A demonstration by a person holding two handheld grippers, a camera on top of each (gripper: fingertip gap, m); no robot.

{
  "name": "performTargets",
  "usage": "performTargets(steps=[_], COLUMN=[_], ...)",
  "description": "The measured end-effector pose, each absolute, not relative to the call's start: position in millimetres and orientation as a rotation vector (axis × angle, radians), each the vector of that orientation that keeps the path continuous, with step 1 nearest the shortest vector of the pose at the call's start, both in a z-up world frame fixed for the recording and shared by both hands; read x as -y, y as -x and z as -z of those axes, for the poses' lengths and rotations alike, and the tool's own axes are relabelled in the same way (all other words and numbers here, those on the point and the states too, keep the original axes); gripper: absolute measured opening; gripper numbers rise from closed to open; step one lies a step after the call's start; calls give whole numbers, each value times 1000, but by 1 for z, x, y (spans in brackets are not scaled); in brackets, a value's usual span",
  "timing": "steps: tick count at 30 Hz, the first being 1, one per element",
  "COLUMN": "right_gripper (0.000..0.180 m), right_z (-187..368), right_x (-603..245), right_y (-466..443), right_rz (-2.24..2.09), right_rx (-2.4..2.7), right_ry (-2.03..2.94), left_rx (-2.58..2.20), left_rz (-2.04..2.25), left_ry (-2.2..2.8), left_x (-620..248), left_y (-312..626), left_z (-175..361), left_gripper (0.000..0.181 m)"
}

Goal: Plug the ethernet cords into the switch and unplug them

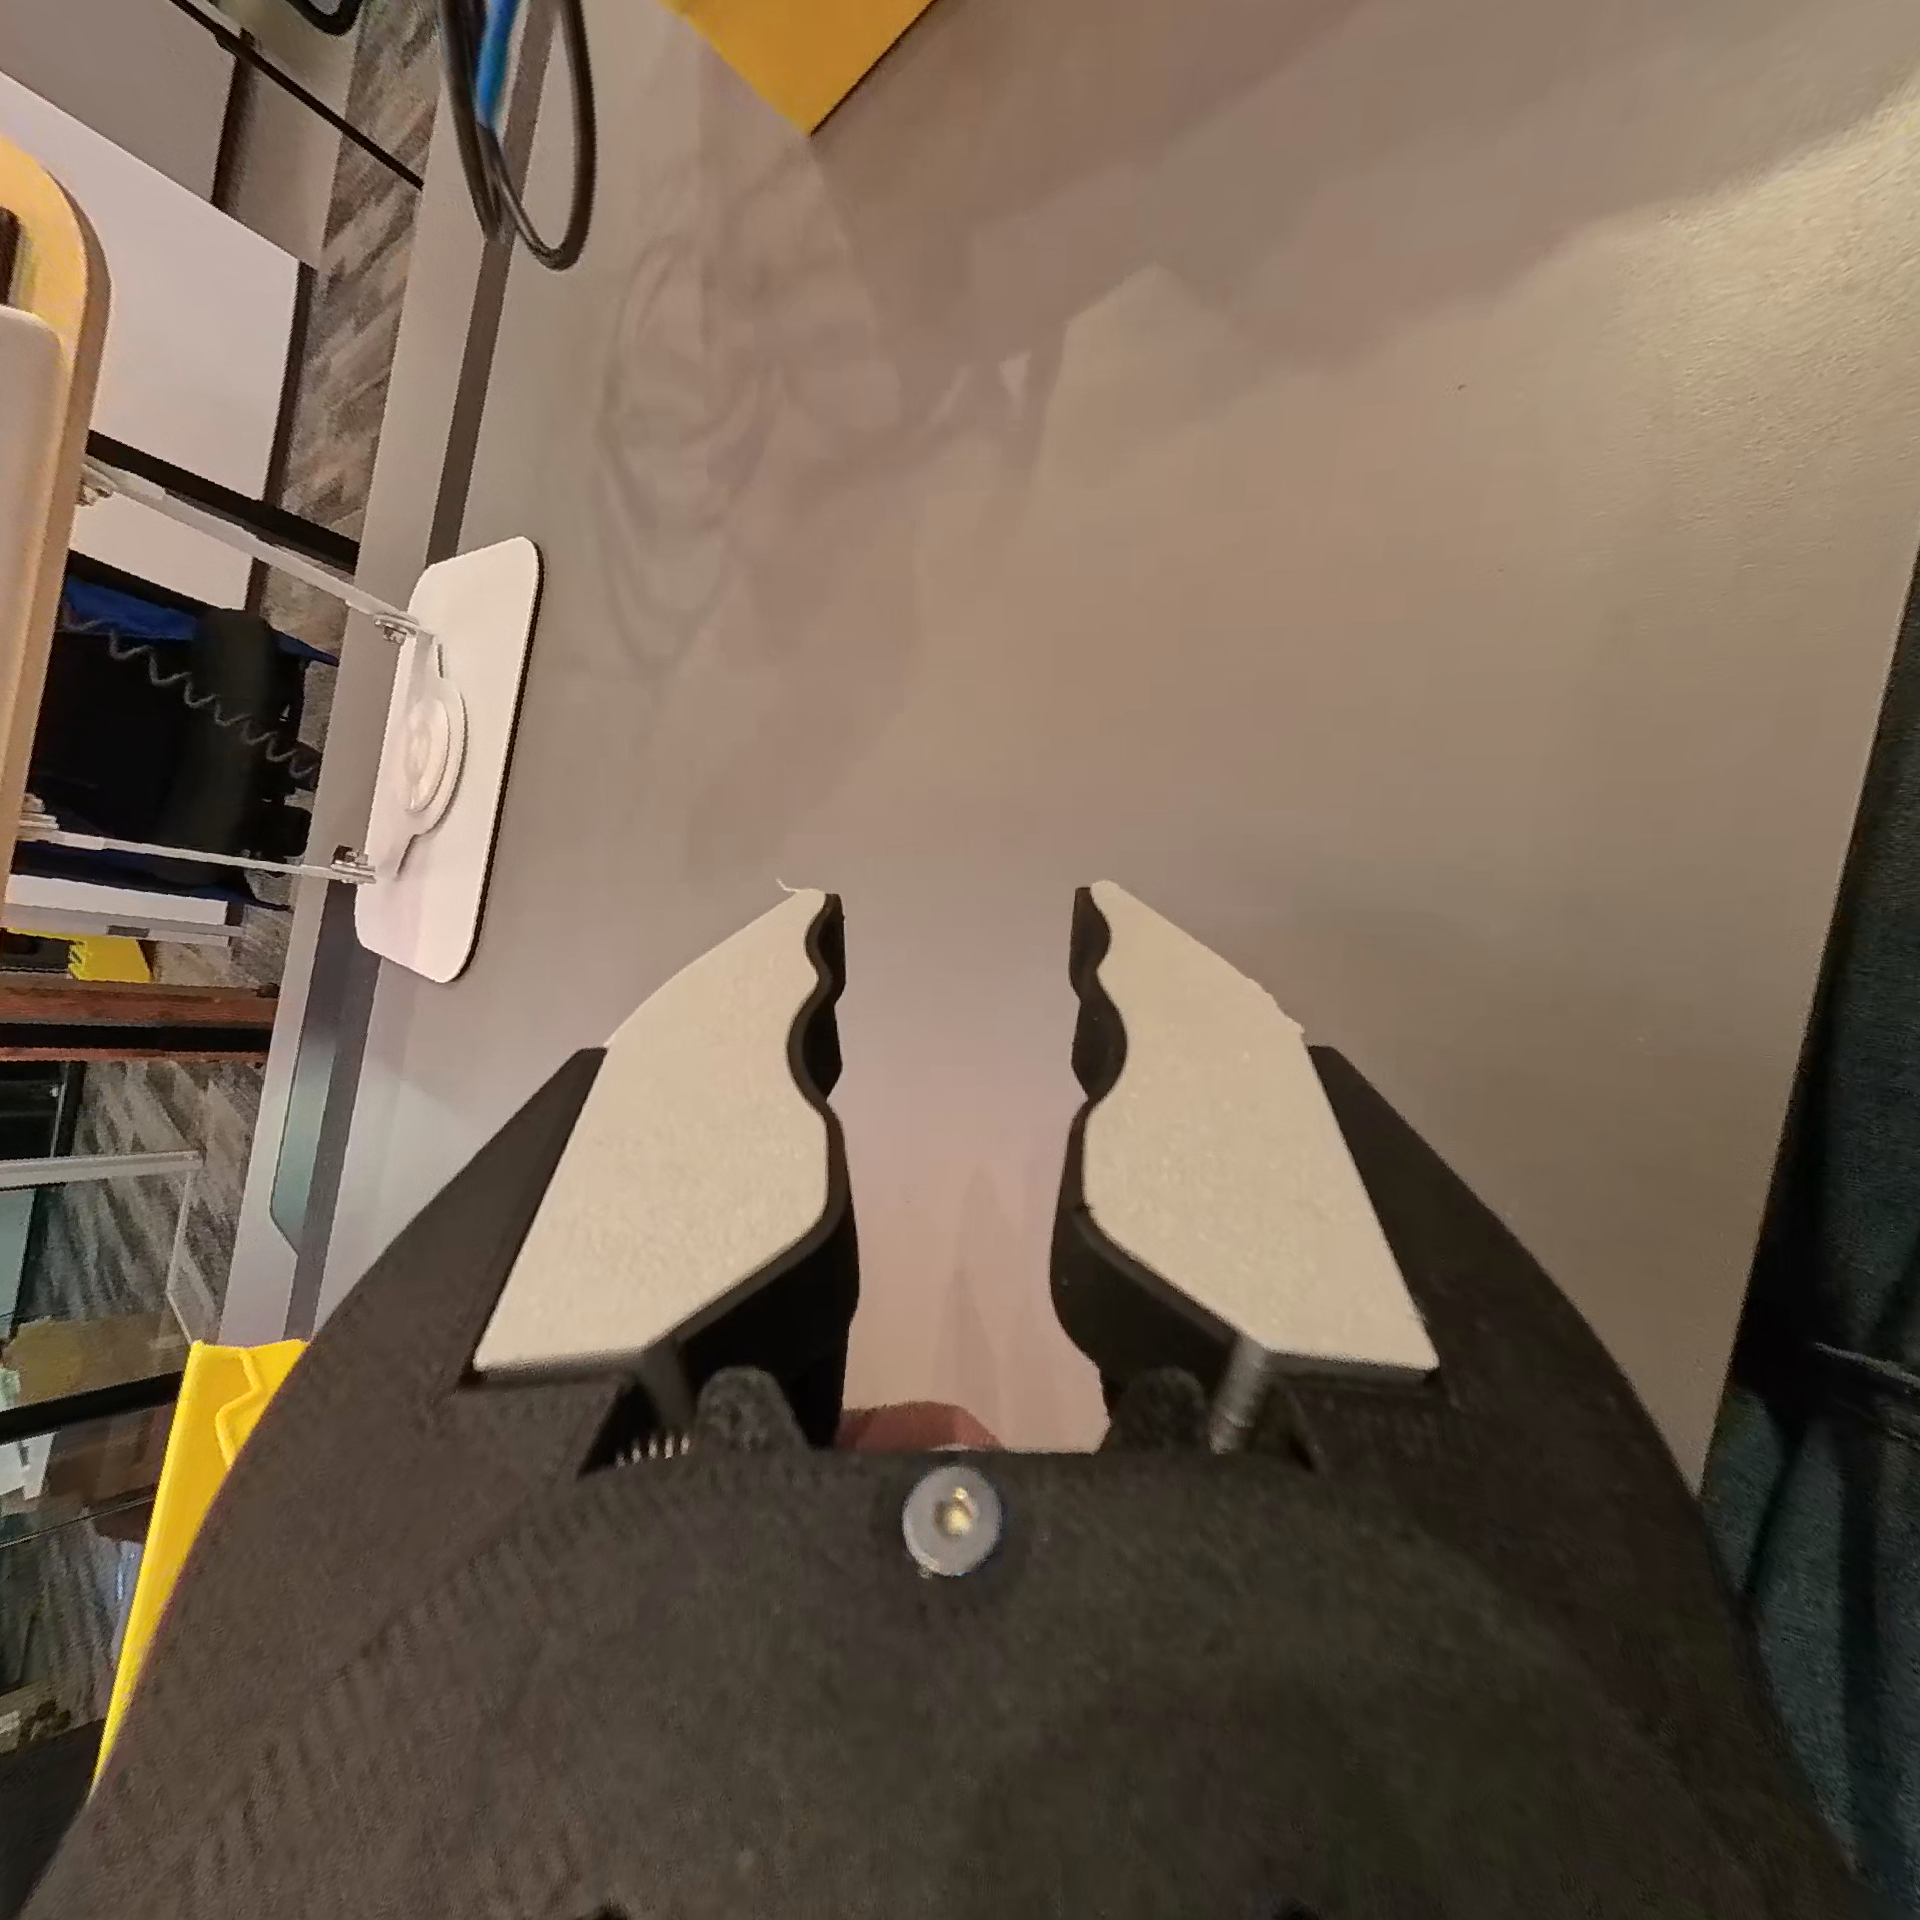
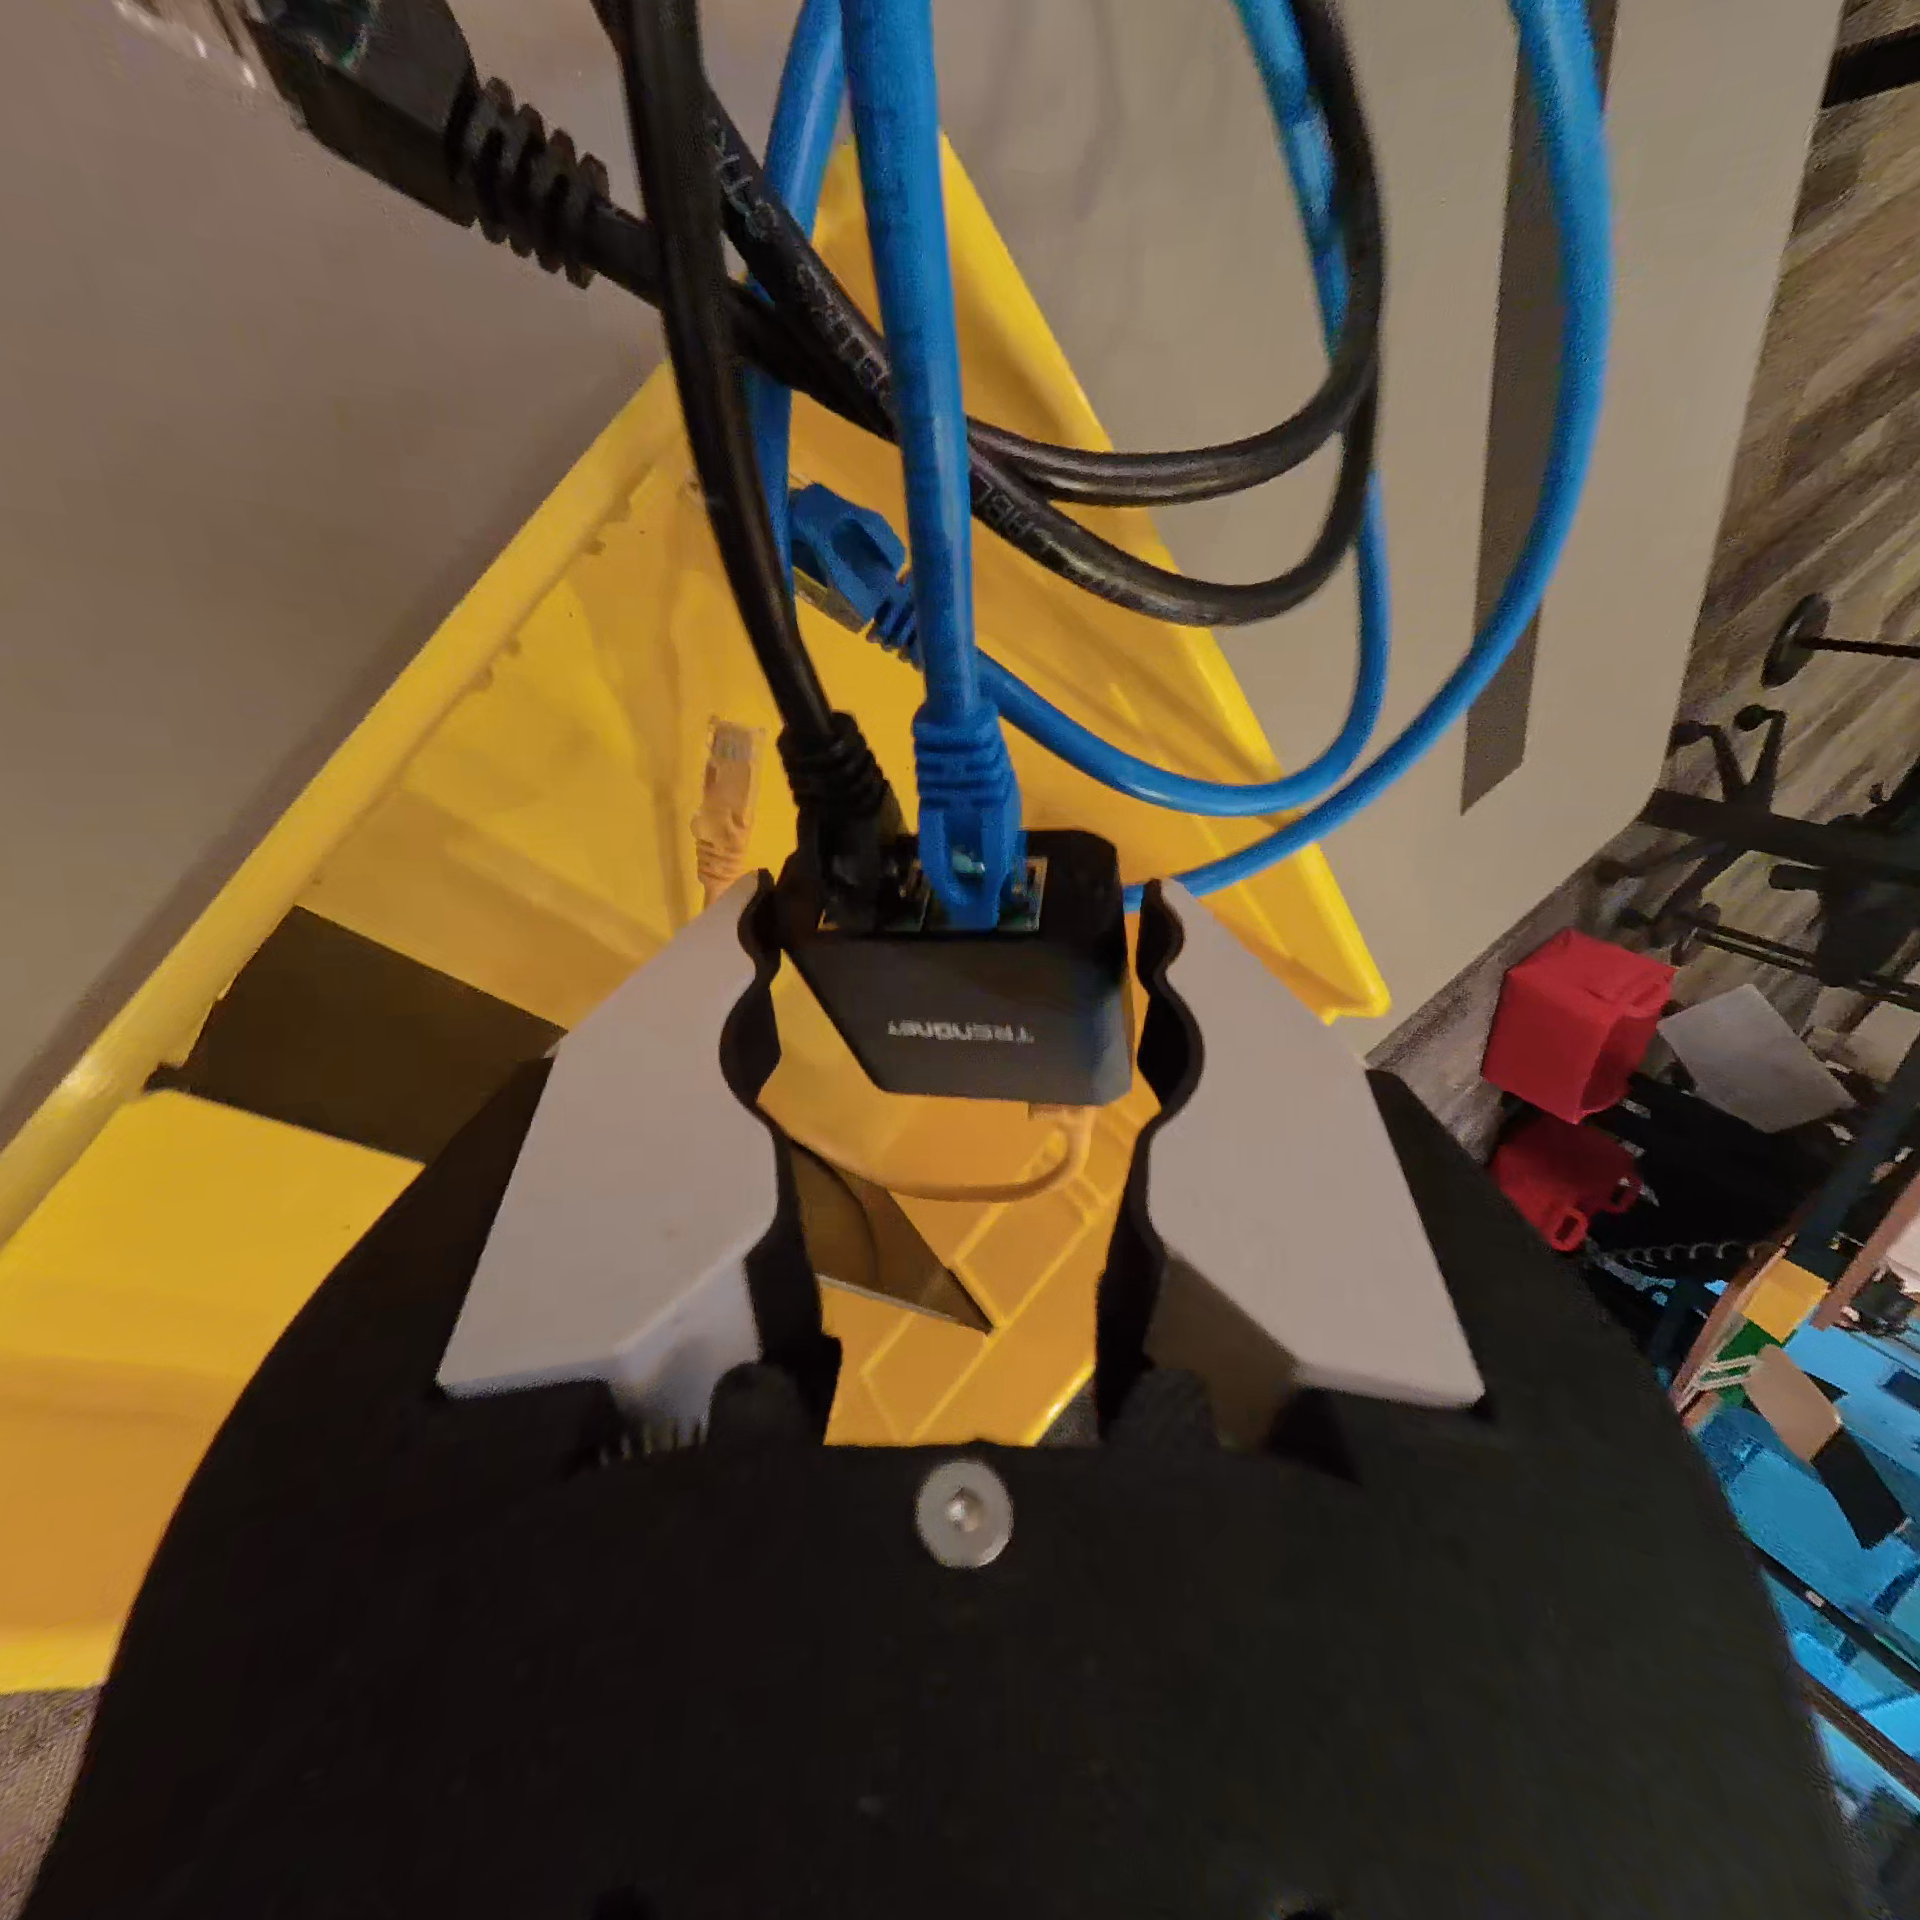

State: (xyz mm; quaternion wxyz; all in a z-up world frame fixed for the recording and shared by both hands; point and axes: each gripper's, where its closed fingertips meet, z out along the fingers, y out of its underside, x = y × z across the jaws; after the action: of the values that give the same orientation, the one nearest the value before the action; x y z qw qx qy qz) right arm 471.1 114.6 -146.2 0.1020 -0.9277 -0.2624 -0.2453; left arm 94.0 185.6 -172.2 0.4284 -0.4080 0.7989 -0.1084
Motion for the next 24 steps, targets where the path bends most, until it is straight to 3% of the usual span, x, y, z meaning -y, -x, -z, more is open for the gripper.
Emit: performTargets(steps=[9, 13, 18, 24], right_gripper=[70, 70, 53, 16], right_z=[84, 92, 121, 136], right_x=[-117, -145, -159, -158], right_y=[-445, -409, -420, -428], right_rz=[801, 715, 648, 579], right_rx=[945, 1143, 1251, 1253], right_ry=[2528, 2474, 2557, 2582], left_rx=[-1996, -2008, -2005, -2012], left_rz=[278, 275, 270, 269], left_ry=[1024, 1015, 1011, 1008], left_x=[-186, -183, -184, -186], left_y=[-94, -95, -91, -92], left_z=[173, 176, 175, 177], left_gripper=[41, 41, 41, 42])
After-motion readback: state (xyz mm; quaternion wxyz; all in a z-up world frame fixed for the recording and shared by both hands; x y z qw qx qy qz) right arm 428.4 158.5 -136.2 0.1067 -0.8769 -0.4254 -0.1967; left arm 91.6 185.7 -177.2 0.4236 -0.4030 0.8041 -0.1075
